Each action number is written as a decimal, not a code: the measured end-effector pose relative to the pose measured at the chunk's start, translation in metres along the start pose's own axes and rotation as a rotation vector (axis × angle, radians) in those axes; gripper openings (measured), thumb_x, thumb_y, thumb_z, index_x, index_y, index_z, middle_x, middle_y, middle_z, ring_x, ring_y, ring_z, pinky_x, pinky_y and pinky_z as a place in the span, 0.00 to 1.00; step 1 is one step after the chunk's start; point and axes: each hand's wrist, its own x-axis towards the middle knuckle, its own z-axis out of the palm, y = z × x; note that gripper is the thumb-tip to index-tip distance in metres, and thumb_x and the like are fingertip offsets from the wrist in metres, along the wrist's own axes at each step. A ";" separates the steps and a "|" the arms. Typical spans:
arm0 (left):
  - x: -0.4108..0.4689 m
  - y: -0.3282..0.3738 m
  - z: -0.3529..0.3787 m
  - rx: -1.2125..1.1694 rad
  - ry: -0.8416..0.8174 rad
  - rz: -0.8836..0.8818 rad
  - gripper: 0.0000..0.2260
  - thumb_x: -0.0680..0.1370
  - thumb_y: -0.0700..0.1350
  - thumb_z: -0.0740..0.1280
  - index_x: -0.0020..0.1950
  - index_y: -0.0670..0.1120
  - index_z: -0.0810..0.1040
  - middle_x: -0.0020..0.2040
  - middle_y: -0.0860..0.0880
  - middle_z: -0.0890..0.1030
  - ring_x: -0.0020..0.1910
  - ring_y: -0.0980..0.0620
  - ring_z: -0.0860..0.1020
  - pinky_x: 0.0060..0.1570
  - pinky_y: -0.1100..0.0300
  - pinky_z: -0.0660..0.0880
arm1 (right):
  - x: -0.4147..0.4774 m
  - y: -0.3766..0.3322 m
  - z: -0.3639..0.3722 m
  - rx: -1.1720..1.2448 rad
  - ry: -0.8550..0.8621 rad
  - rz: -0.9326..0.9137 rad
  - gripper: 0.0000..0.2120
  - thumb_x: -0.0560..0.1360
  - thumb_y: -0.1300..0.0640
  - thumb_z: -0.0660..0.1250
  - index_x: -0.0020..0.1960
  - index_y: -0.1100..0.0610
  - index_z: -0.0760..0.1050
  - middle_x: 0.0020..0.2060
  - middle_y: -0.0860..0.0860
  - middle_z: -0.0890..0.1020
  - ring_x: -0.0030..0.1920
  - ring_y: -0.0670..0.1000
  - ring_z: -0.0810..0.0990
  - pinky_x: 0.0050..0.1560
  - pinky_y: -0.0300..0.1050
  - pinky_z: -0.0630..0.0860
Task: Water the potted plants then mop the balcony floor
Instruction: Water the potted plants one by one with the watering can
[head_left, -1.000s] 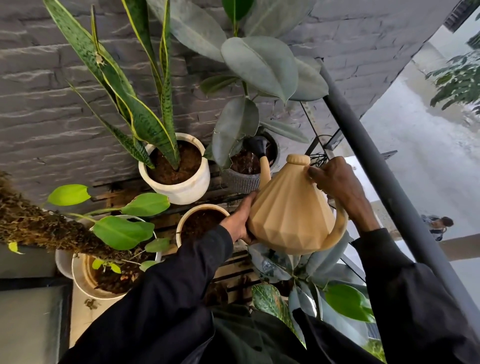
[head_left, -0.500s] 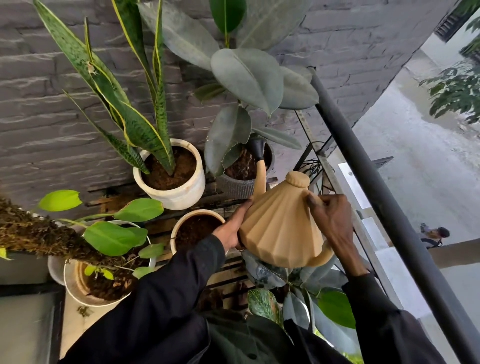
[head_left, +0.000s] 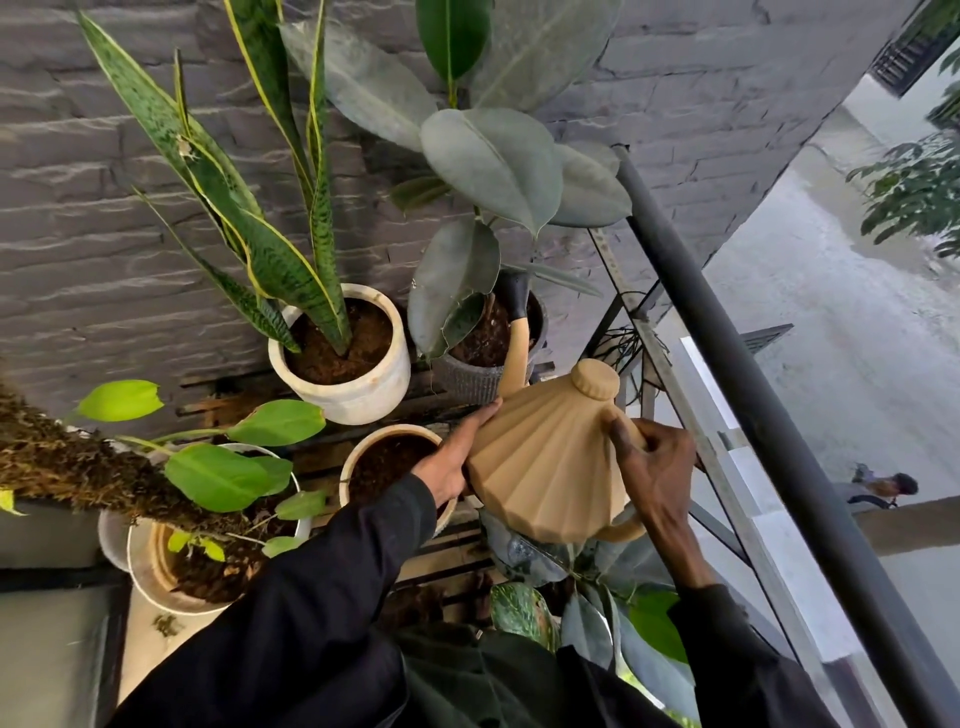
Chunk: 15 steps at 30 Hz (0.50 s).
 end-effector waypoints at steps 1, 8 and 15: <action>0.000 0.000 0.000 0.000 0.001 0.008 0.27 0.75 0.65 0.71 0.66 0.48 0.80 0.58 0.44 0.86 0.60 0.43 0.82 0.67 0.45 0.75 | -0.001 0.001 0.000 0.002 0.011 -0.006 0.30 0.76 0.37 0.69 0.32 0.65 0.80 0.25 0.63 0.77 0.23 0.60 0.69 0.26 0.52 0.69; -0.010 0.003 0.004 -0.013 0.035 0.054 0.25 0.75 0.63 0.72 0.64 0.47 0.81 0.56 0.43 0.86 0.58 0.44 0.83 0.57 0.52 0.78 | -0.002 0.012 0.000 0.028 0.026 -0.040 0.35 0.77 0.34 0.68 0.32 0.66 0.79 0.25 0.64 0.76 0.25 0.66 0.71 0.34 0.50 0.74; -0.020 -0.001 0.003 -0.019 0.040 0.084 0.24 0.76 0.62 0.71 0.64 0.48 0.81 0.56 0.45 0.86 0.57 0.47 0.83 0.51 0.55 0.78 | -0.008 0.008 -0.003 0.031 0.009 -0.036 0.34 0.77 0.35 0.70 0.33 0.68 0.78 0.26 0.64 0.76 0.27 0.65 0.72 0.32 0.58 0.75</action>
